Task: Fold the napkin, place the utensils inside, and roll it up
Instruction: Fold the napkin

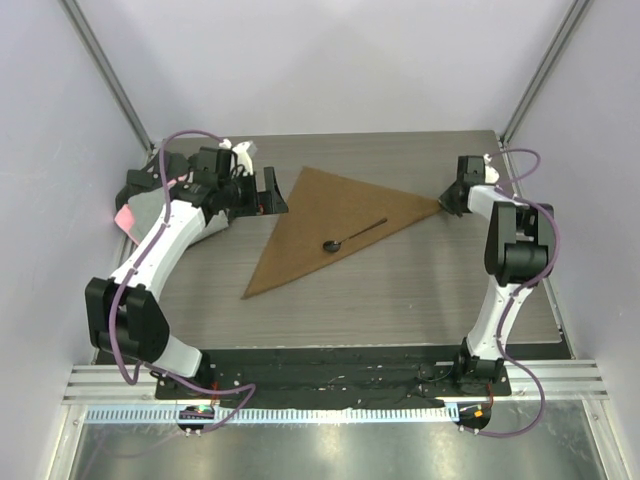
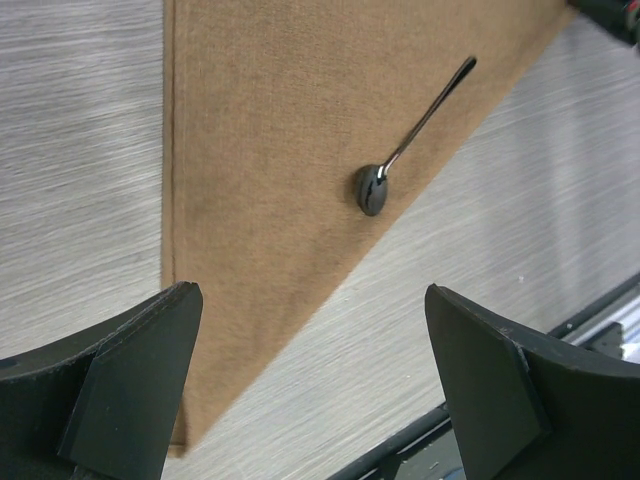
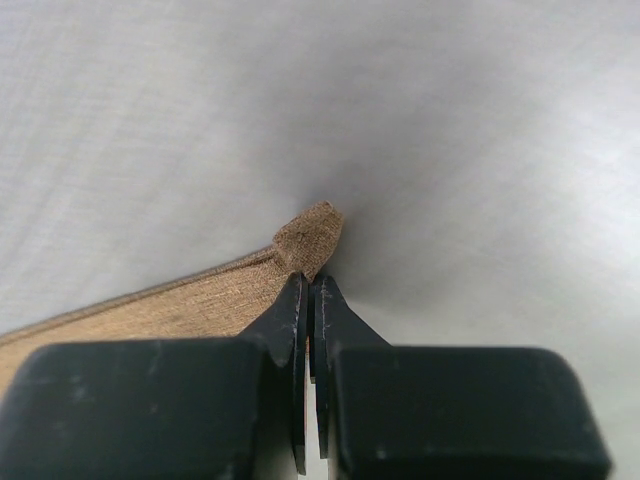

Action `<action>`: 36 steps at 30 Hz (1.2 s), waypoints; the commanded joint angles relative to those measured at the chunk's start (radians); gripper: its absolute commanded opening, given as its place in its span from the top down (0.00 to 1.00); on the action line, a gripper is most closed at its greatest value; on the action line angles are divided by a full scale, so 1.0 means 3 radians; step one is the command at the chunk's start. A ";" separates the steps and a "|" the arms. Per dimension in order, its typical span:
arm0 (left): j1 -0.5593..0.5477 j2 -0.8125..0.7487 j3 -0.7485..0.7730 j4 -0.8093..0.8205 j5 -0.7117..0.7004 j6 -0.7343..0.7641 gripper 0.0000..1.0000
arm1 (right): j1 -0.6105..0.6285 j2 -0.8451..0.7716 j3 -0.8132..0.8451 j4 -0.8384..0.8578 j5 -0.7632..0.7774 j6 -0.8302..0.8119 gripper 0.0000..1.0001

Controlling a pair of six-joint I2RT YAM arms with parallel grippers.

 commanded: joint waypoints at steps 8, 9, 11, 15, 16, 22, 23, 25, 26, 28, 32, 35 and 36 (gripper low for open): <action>-0.0001 -0.0248 -0.0071 0.0273 0.0274 -0.0102 0.00 | -0.0138 -0.0668 -0.0767 -0.0050 0.0420 -0.0284 0.99; -0.0001 -0.0253 -0.0076 0.0273 0.0264 -0.0101 0.00 | -0.0138 -0.0703 -0.0823 -0.0004 0.0379 -0.0289 0.99; 0.0004 -0.0268 -0.0076 0.0278 0.0249 -0.0091 0.00 | -0.0138 -0.0785 -0.0869 0.0103 0.0287 -0.0299 0.99; -0.0001 -0.0278 -0.0081 0.0278 0.0223 -0.0076 0.00 | -0.0132 -0.0934 -0.1007 0.0272 0.0128 -0.0310 0.99; 0.0004 -0.0278 -0.0076 0.0283 0.0223 -0.0076 0.00 | -0.0122 -0.0959 -0.1028 0.0323 0.0098 -0.0310 0.99; 0.0004 -0.0294 -0.0081 0.0293 0.0223 -0.0071 0.00 | -0.0076 -0.1194 -0.1186 0.0482 0.0067 -0.0335 0.99; 0.0004 -0.0294 -0.0086 0.0298 0.0218 -0.0071 0.00 | -0.0076 -0.1210 -0.1181 0.0482 0.0077 -0.0350 0.99; -0.0001 -0.0299 -0.0086 0.0293 0.0218 -0.0071 0.00 | -0.0066 -0.1241 -0.1156 0.0492 0.0056 -0.0371 0.99; -0.0001 -0.0309 -0.0086 0.0293 0.0218 -0.0076 0.00 | -0.0046 -0.1251 -0.1151 0.0502 0.0056 -0.0386 0.99; 0.0004 -0.0319 -0.0086 0.0293 0.0213 -0.0066 0.00 | -0.0010 -0.1271 -0.1120 0.0518 0.0016 -0.0407 0.99; -0.0001 -0.0340 -0.0081 0.0283 0.0177 -0.0050 0.00 | 0.0235 -0.1338 -0.1094 0.0579 0.0066 -0.0437 0.99; -0.0001 -0.0340 -0.0056 0.0247 0.0141 -0.0055 0.00 | 0.0480 -0.1379 -0.1028 0.0594 0.0184 -0.0504 0.99; -0.0001 -0.0340 -0.0055 0.0242 0.0131 -0.0061 0.00 | 0.0547 -0.1384 -0.1008 0.0594 0.0215 -0.0549 0.99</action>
